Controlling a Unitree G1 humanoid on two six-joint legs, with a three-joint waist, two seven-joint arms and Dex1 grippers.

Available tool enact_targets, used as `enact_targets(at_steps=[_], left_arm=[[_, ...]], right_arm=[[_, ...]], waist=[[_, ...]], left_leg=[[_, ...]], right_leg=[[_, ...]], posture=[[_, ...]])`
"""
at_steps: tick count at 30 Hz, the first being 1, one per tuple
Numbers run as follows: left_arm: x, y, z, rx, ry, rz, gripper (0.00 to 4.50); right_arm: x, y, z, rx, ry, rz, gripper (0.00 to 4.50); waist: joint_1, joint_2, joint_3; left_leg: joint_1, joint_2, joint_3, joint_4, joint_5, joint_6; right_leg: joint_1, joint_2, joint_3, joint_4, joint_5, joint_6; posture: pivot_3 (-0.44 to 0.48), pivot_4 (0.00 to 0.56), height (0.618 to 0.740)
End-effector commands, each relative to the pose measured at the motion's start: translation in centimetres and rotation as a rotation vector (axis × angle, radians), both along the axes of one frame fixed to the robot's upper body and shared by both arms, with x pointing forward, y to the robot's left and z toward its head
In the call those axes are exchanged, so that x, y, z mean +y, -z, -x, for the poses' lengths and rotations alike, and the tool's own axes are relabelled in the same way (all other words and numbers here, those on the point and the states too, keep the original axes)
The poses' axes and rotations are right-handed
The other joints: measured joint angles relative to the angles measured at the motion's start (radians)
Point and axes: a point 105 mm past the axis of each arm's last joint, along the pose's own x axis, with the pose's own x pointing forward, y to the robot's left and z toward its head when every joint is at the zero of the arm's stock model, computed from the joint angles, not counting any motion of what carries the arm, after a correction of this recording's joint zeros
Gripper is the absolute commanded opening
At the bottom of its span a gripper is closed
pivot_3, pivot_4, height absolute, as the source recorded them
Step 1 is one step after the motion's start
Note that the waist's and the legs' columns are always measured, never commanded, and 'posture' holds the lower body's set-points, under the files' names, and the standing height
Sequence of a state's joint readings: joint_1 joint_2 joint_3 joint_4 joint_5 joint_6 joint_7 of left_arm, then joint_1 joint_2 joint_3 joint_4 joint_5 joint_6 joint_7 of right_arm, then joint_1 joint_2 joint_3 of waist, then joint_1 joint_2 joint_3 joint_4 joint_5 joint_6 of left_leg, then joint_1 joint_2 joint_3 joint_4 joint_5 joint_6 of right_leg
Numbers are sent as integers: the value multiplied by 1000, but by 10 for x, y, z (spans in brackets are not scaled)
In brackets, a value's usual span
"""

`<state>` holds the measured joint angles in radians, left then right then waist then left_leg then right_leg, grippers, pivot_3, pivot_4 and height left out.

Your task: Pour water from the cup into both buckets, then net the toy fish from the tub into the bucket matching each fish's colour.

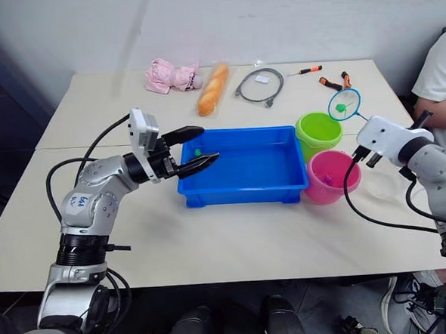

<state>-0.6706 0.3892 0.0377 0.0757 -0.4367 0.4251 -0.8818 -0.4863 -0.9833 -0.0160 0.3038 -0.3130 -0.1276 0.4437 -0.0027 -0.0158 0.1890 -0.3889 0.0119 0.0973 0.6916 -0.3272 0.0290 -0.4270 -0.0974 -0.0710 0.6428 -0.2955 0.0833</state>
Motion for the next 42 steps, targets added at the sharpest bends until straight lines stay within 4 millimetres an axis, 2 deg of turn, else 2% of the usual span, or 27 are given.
enact_targets(at_steps=[1, 7, 12, 17, 21, 23, 25, 28, 30, 32, 34, 37, 40, 42], left_arm=[[1, -13, 6, -53, 7, 18, 4459], [-1, -13, 3, -51, -1, 31, 4459], [-5, -12, 3, -50, 11, 34, 4459], [0, -10, 2, -48, -1, 26, 4459], [6, -9, 1, -50, -20, 14, 4459], [21, -6, 0, -63, -45, -26, 4459], [36, -5, -1, -70, -64, -56, 4459], [57, -4, -2, -73, -89, -100, 4459], [73, -4, 0, -73, -102, -172, 4459], [89, -6, 0, -76, -128, -271, 4459], [97, -9, 0, -73, -152, -323, 4459], [107, -13, 0, -36, -179, -344, 4459], [118, -6, 4, -2, -196, -407, 4459], [122, -2, 5, 16, -208, -439, 4459]], right_arm=[[4, -16, 5, -80, -51, 200, 0], [10, -11, 8, -157, -103, 384, 0], [4, 5, 9, -138, -108, 475, 0], [-5, -7, 11, -189, -72, 487, 0], [3, -15, 14, -229, -108, 427, 0], [25, -22, 17, -184, -213, 191, 0], [47, -24, 22, -101, -325, 28, 0], [72, -31, 27, 24, -407, -272, 0], [97, -18, 35, 241, -468, -391, 0], [117, -3, 40, 387, -490, -403, 0], [129, 5, 41, 449, -499, -423, 0], [136, 16, 34, 482, -469, -434, 0], [136, 33, 21, 506, -396, -389, 0], [146, 36, 15, 511, -385, -410, 0]], waist=[[0, 0, 0], [0, 0, 0], [2, 0, 0], [0, 0, 0], [-2, 0, 0], [-6, 0, 0], [-11, 0, 0], [-17, 0, 0], [-16, 0, 0], [-15, 0, 0], [-16, 0, 0], [-5, 0, 0], [1, 0, 0], [-1, 0, 0]], left_leg=[[0, 0, 0, 0, 0, 0], [0, 0, 0, 0, 0, 0], [0, 0, 0, 0, 0, -1], [0, 0, 0, 0, 0, -1], [1, 1, 0, 0, 1, -1], [1, 1, 1, 0, 1, -2], [2, 2, 1, 0, 1, -3], [2, 2, 0, -1, 2, -3], [2, 2, -1, 0, 2, -3], [2, 2, -2, 0, 1, -2], [1, 2, -3, 0, 1, -1], [1, 1, -3, 0, 0, 1], [0, 1, -2, 0, -1, 1], [-1, 1, -2, 0, -1, 1]], right_leg=[[0, 0, 0, 0, 0, 0], [0, 0, 0, -2, 0, 0], [0, 0, 0, -2, 0, 0], [0, 1, 0, -2, 0, 0], [0, 1, 1, -1, 0, 0], [0, 2, 1, -1, 0, 0], [0, 3, 2, -1, 0, 0], [1, 3, 1, -1, 0, 0], [1, 2, 0, 0, 0, 0], [1, 2, 0, 1, 0, -1], [1, 1, -1, 1, 0, -1], [1, 0, -1, 0, 0, -1], [0, -1, 0, 0, 0, -1], [0, -1, -1, 0, 0, -1]], posture=[[0, 150, 738], [0, 150, 738], [0, 150, 738], [0, 150, 738], [0, 150, 738], [0, 150, 738], [0, 150, 738], [0, 150, 738], [0, 150, 738], [0, 150, 738], [0, 150, 738], [0, 150, 738], [0, 150, 738], [0, 150, 738]])
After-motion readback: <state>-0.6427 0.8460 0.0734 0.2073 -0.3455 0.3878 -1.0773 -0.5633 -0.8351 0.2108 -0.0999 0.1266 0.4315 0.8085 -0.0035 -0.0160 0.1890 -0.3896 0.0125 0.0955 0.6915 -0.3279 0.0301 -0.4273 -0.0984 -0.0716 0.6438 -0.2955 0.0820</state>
